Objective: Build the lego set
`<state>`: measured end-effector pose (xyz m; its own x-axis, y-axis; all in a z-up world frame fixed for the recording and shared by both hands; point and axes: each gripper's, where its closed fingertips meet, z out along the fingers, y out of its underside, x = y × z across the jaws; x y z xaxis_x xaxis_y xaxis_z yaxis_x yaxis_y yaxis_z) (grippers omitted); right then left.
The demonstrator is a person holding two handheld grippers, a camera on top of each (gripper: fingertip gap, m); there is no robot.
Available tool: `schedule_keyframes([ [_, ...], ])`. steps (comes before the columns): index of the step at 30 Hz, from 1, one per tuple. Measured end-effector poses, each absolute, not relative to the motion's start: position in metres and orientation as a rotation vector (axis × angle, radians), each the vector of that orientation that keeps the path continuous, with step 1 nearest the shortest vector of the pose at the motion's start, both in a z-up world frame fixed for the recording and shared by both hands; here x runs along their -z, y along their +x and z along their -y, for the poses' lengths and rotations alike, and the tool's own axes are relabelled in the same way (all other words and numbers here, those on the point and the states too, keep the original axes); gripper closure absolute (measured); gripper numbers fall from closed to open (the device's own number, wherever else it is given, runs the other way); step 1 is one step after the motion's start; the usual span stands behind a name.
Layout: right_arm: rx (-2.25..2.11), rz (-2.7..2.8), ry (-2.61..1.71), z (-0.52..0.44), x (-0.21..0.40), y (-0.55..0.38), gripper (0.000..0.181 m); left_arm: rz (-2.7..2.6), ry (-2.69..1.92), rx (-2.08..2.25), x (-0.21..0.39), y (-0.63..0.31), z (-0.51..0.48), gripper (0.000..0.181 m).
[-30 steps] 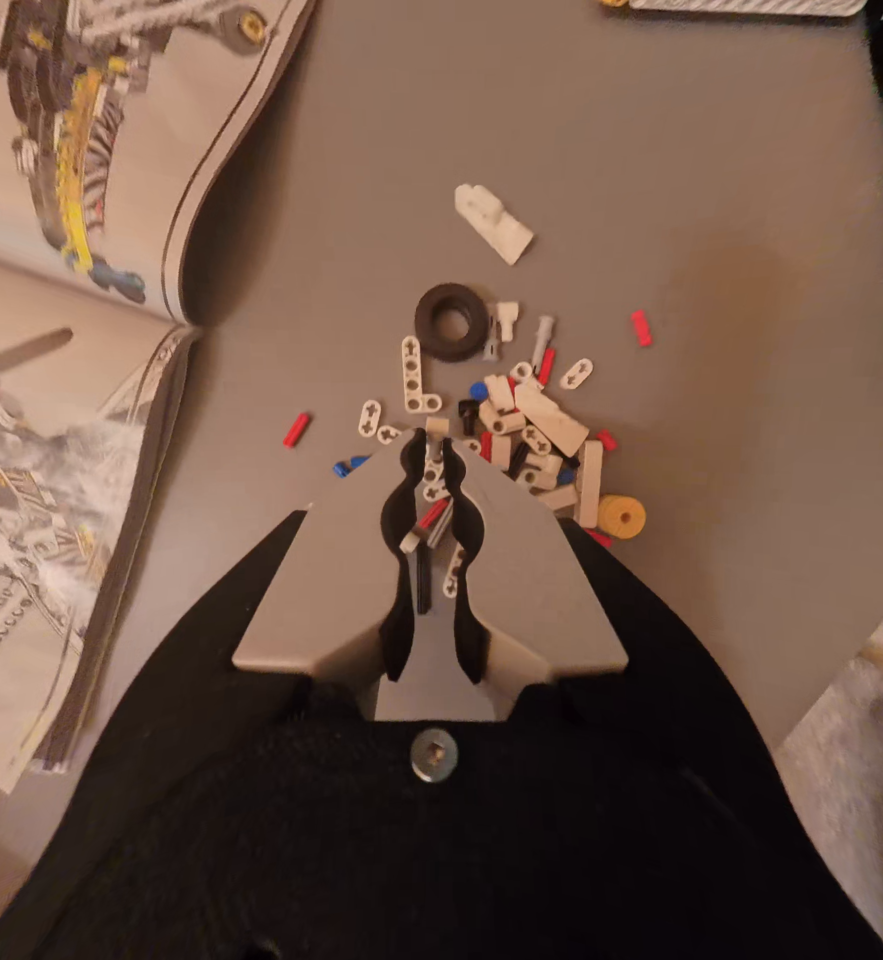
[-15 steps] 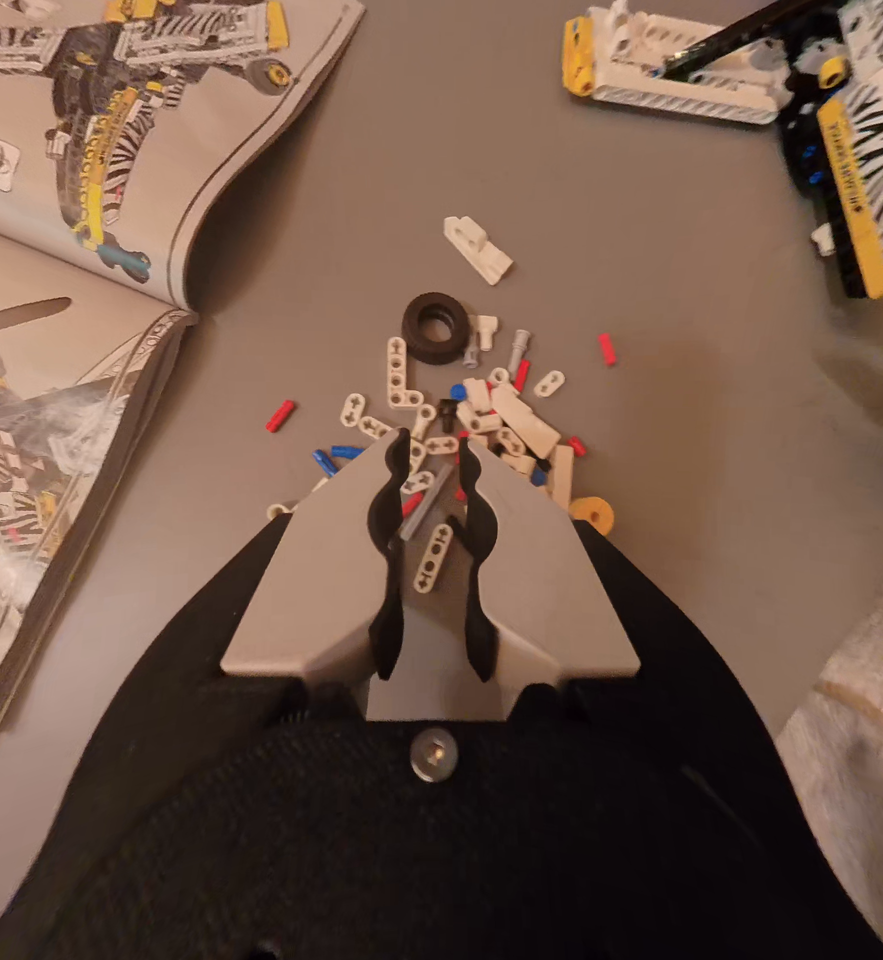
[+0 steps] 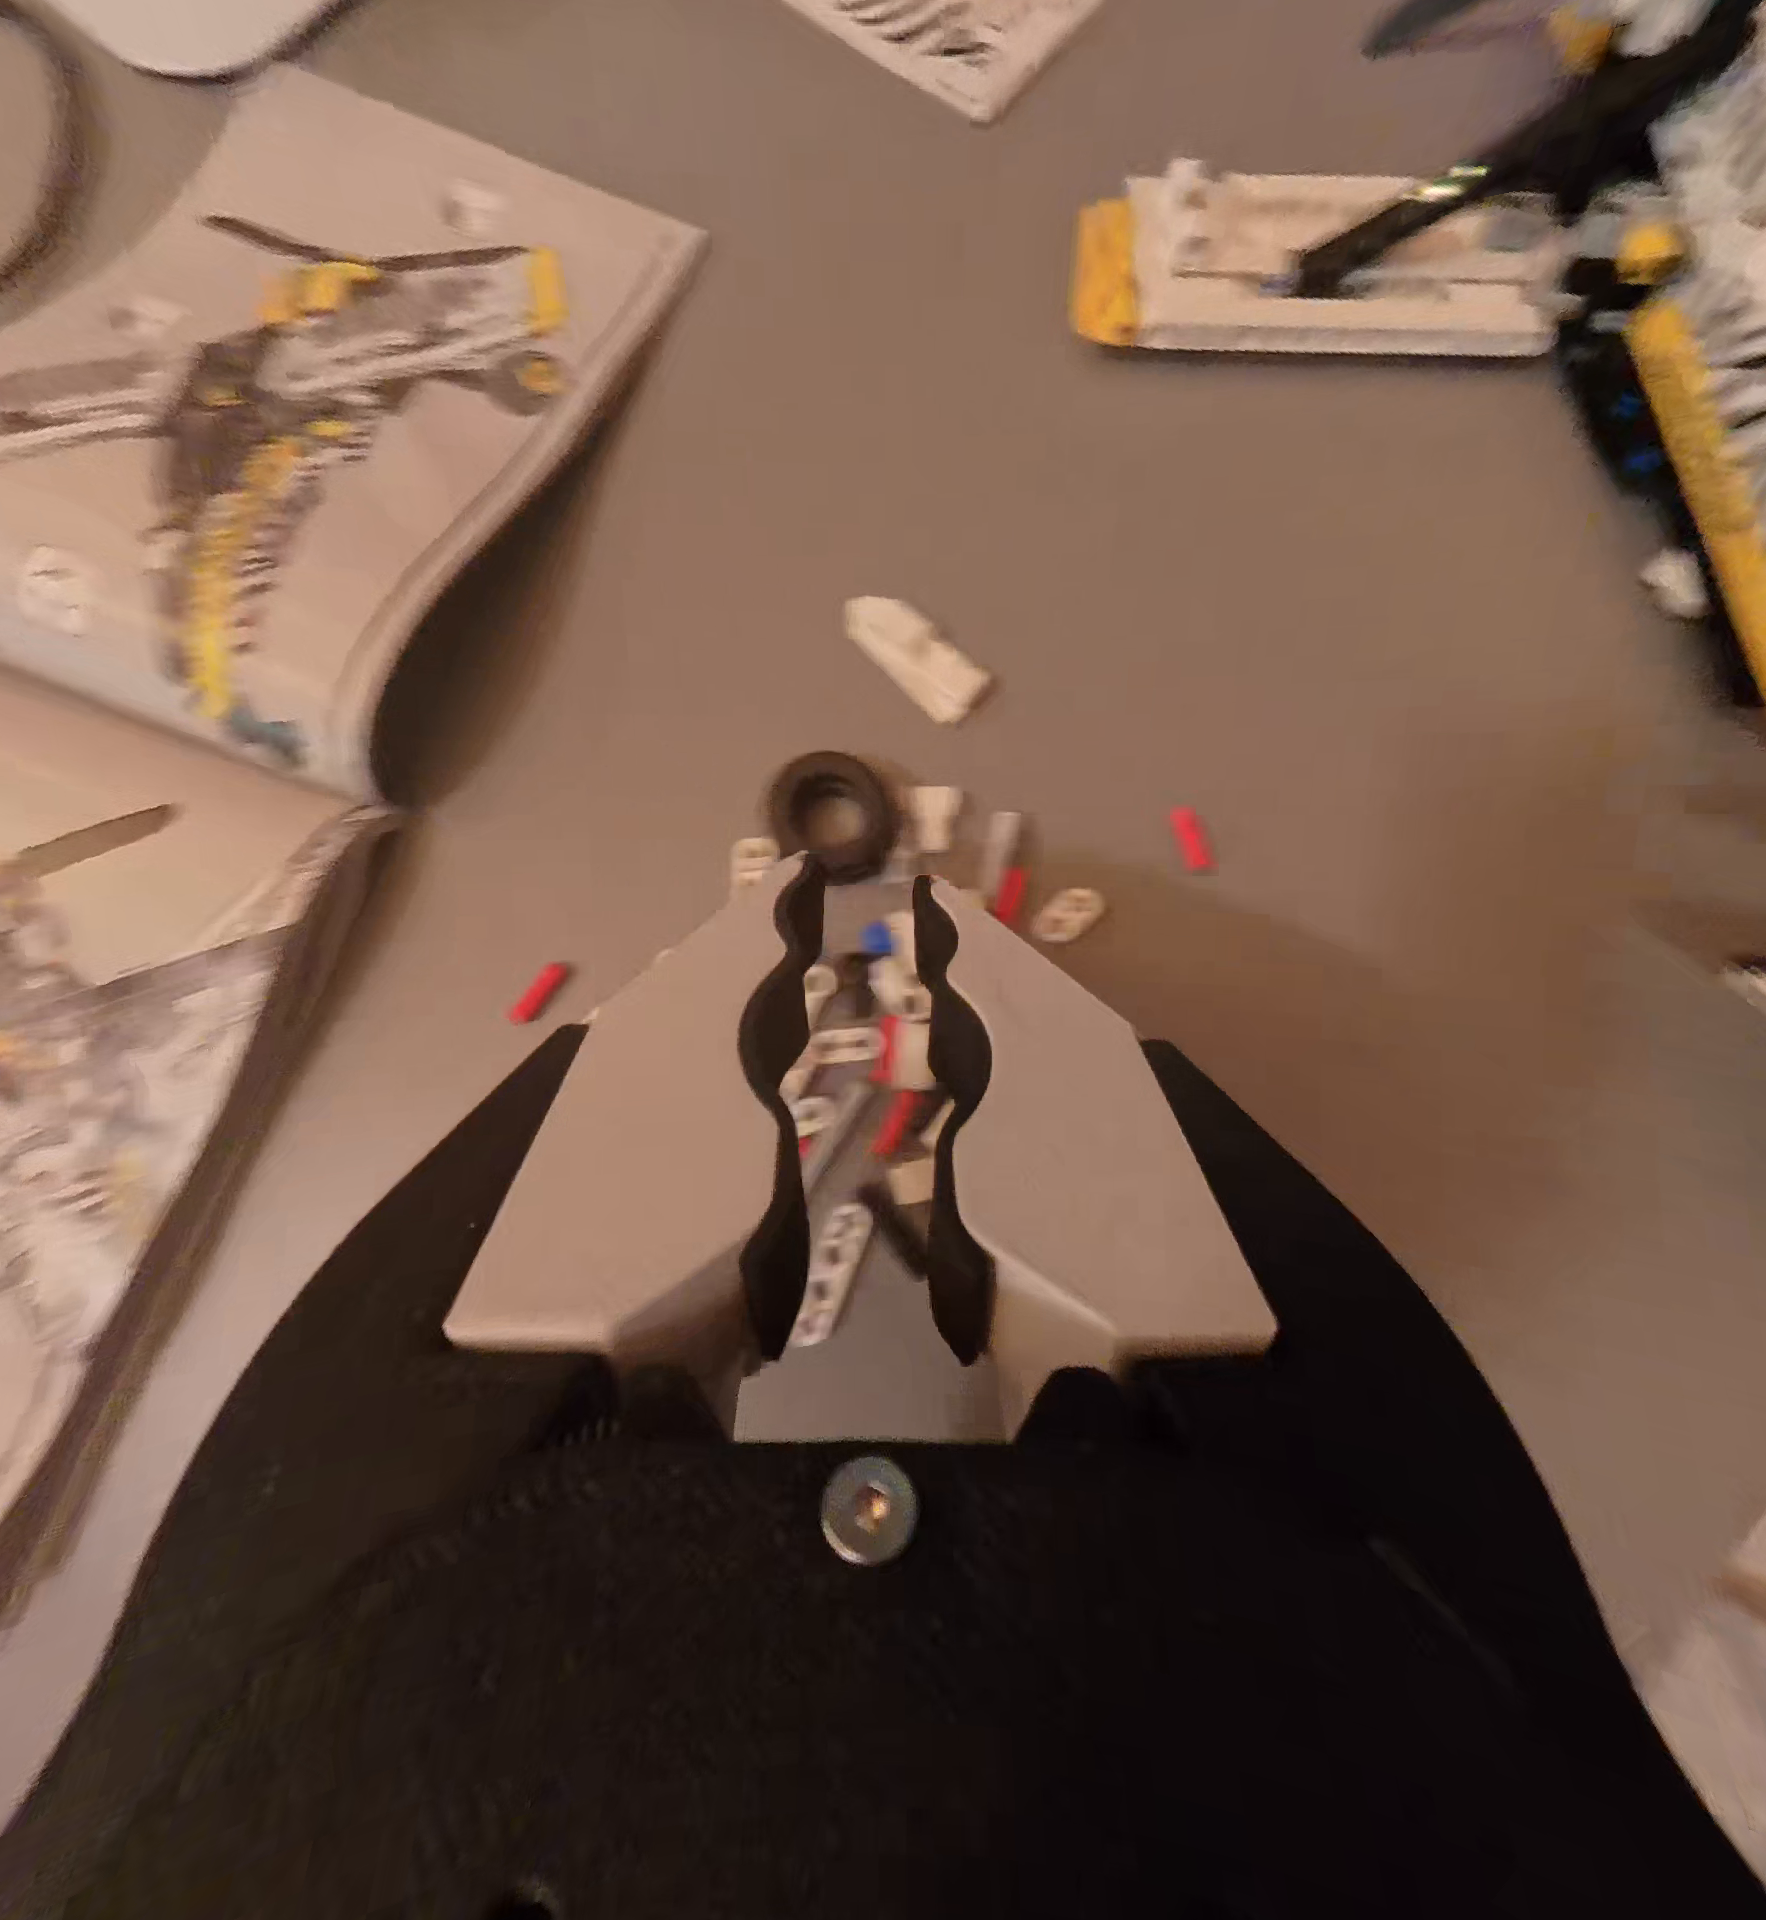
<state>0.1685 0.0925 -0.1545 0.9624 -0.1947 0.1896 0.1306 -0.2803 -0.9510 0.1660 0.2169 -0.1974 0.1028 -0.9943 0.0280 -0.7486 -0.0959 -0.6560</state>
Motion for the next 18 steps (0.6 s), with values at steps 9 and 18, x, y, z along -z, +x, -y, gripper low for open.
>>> schedule_keyframes([
  [9, 0.127, -0.078, -2.020, -0.113, 0.185, 0.167, 0.137, -1.502, -1.988, 0.545, 0.218, 0.142, -0.290, 0.162],
  [18, 0.059, -0.172, -2.171, -0.136, 0.213, 0.173, 0.145, -1.444, -2.031, 0.705, 0.227, 0.147, -0.297, 0.163],
])
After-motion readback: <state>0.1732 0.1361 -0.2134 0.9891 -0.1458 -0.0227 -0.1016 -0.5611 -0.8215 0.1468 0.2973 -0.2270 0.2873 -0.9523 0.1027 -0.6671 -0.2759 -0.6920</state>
